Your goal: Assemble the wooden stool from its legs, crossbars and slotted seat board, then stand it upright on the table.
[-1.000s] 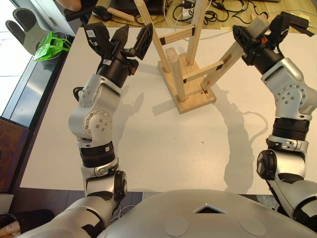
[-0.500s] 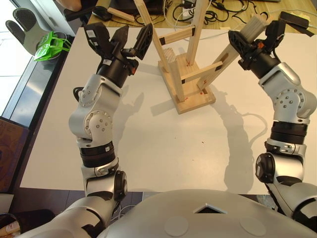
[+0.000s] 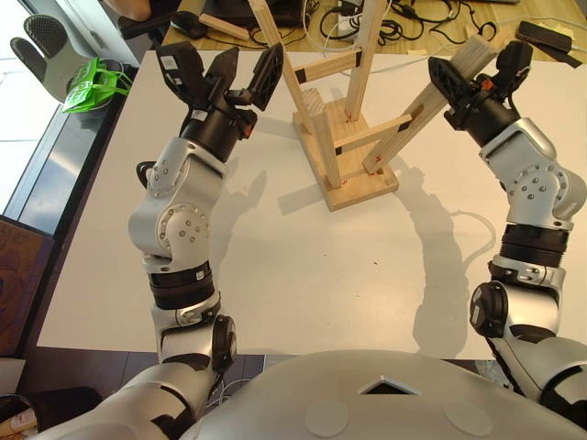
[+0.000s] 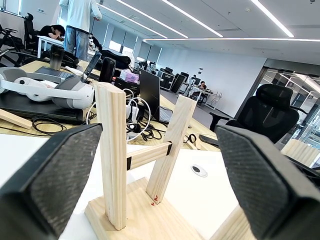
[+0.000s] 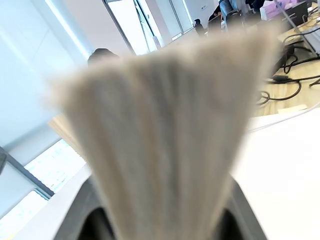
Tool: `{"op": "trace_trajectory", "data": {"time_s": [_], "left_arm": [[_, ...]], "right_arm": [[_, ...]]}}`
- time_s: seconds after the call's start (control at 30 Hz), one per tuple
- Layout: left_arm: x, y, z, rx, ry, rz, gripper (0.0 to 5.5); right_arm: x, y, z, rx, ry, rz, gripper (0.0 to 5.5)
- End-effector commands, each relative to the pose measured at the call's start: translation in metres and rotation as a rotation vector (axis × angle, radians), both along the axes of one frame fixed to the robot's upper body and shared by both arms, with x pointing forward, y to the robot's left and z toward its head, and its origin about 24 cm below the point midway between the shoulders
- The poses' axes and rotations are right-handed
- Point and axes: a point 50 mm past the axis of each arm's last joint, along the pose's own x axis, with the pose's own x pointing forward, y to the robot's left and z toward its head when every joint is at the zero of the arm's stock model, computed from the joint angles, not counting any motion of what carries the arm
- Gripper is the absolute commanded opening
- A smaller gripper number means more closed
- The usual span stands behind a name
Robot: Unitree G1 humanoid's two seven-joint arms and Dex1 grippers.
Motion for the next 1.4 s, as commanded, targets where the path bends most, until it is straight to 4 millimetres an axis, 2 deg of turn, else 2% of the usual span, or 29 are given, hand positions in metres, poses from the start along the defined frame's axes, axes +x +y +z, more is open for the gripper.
{"op": "trace_trajectory", "data": {"time_s": [0.03,0.87,1.4], "left_arm": [[0.001,0.0,0.002,0.007,-0.006,0.008,4.16],[0.003,0.001,0.004,0.011,-0.011,0.006,4.16],[0.003,0.002,0.004,0.014,-0.009,0.009,4.16]], "right_arm": [[0.005,-0.006,0.01,-0.039,-0.049,-0.02,1.25],[0.0,-0.008,0.008,-0.112,-0.085,0.014,1.25],[-0.009,-0.003,0.007,-0.094,-0.071,0.045,1.25]]}}
